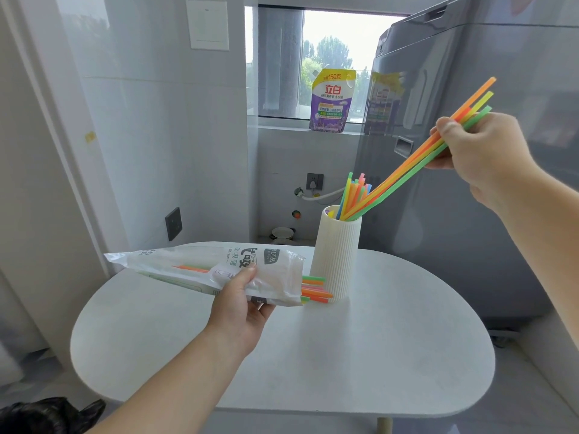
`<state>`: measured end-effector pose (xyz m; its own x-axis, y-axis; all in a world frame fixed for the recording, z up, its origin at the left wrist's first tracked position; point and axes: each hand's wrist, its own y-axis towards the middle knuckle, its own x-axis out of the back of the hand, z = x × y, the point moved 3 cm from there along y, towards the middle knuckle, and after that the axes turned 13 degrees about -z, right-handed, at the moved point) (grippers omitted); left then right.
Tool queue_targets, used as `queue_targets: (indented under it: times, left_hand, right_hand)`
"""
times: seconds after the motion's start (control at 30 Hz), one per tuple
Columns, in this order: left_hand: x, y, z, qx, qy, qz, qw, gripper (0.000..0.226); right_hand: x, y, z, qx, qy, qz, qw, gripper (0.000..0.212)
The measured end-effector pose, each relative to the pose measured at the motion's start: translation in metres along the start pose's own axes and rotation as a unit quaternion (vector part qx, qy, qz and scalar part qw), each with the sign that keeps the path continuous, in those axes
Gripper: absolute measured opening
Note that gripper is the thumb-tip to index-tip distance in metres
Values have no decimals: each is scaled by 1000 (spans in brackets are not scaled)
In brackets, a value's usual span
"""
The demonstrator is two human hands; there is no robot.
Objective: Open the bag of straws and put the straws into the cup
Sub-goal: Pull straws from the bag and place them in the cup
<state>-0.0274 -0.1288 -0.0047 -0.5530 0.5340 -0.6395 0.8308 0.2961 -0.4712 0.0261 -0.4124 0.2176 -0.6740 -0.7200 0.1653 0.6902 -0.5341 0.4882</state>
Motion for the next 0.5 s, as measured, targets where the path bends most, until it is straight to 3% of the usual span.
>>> queue_targets:
  times: [0.33, 0.5]
  left_hand:
    - [0, 2, 3, -2, 3, 3, 1000, 26]
    - [-1, 2, 4, -3, -4, -1, 1000, 32]
  right_hand:
    - [-49, -7, 25, 76, -59, 130, 987, 21]
    - [-86, -13, 15, 91, -152, 193, 965, 23]
